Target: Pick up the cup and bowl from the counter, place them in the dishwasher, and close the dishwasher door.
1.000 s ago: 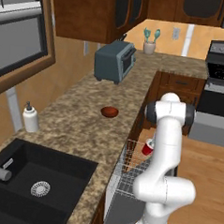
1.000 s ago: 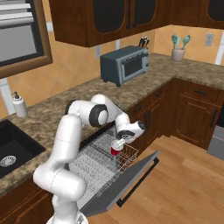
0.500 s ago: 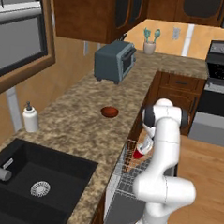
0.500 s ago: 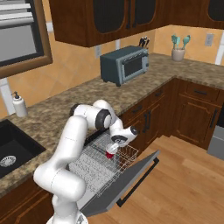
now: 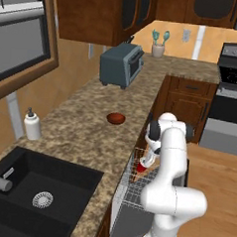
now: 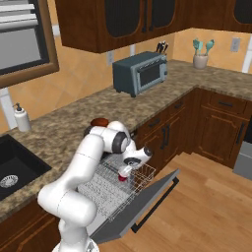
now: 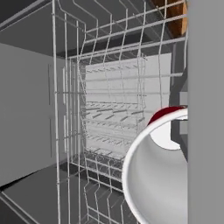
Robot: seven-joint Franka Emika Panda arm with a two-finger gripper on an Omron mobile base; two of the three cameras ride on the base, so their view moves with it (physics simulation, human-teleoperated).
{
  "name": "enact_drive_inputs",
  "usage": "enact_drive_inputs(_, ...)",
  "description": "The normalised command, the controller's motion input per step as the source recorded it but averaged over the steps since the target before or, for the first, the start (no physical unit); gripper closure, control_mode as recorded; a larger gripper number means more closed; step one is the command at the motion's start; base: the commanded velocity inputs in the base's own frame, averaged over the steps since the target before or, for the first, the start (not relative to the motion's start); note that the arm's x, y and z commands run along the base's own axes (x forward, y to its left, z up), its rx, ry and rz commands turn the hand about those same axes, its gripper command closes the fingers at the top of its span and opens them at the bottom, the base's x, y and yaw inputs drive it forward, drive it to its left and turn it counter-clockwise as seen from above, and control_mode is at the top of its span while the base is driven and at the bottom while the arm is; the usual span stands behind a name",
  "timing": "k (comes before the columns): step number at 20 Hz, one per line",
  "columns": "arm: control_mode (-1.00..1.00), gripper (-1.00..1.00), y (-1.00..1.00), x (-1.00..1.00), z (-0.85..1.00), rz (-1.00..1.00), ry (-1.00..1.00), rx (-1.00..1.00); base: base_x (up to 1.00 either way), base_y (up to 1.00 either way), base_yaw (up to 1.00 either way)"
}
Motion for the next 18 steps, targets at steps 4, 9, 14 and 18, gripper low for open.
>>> enact_drive_inputs(4,-1.00,1.00,0.00,0.17,-0.58,0.06,0.00,0.00,0.00,0.00,0.00)
enact_drive_inputs(9,-1.00,1.00,0.00,0.06,-0.50,0.05,0.00,0.00,0.00,0.00,0.00)
enact_drive_inputs(14,-1.00,-1.00,0.00,0.00,-0.14,0.01,-0.02,0.00,0.00,0.00,0.00)
enact_drive_inputs(18,-1.00,-1.00,0.00,0.01,0.33,0.00,0.00,0.00,0.00,0.00,0.00)
